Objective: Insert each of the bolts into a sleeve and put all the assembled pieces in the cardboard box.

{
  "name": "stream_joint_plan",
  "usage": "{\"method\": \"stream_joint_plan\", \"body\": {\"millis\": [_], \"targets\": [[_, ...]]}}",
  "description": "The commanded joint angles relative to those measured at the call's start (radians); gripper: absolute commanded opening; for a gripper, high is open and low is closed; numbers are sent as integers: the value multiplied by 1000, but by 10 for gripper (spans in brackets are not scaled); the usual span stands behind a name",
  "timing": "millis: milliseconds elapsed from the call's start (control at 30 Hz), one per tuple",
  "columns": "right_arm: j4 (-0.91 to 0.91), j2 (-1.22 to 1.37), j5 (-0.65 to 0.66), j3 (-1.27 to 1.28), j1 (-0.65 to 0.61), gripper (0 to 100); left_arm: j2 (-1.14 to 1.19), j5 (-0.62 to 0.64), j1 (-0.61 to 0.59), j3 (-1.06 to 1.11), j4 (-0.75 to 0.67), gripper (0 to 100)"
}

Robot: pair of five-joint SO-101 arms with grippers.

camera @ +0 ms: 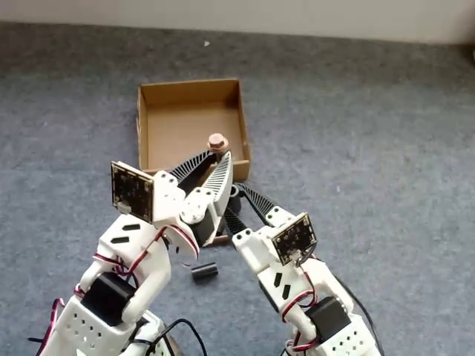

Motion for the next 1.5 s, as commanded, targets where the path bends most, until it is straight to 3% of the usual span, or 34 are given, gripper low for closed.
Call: {"method": "stream_joint_plan", "body": {"millis": [0,167,600,833,1300,1467], "targets": [[-36,-21,12,44,-8,5,-12,-3,41,2,-48,5],[-36,-21,12,45,-4,5,-10,-86,90,5,-43,5],[-36,-21,12,42,-2,5,-12,-91,85,51,-44,5],[-36,-21,12,10,-2,5,-12,-87,21,54,-41,5],[-36,-21,8,-42,41,5,-12,-92,88,156,-41,5],[-36,-21,8,-45,74,5,-12,-201,94,162,-40,5]]}}
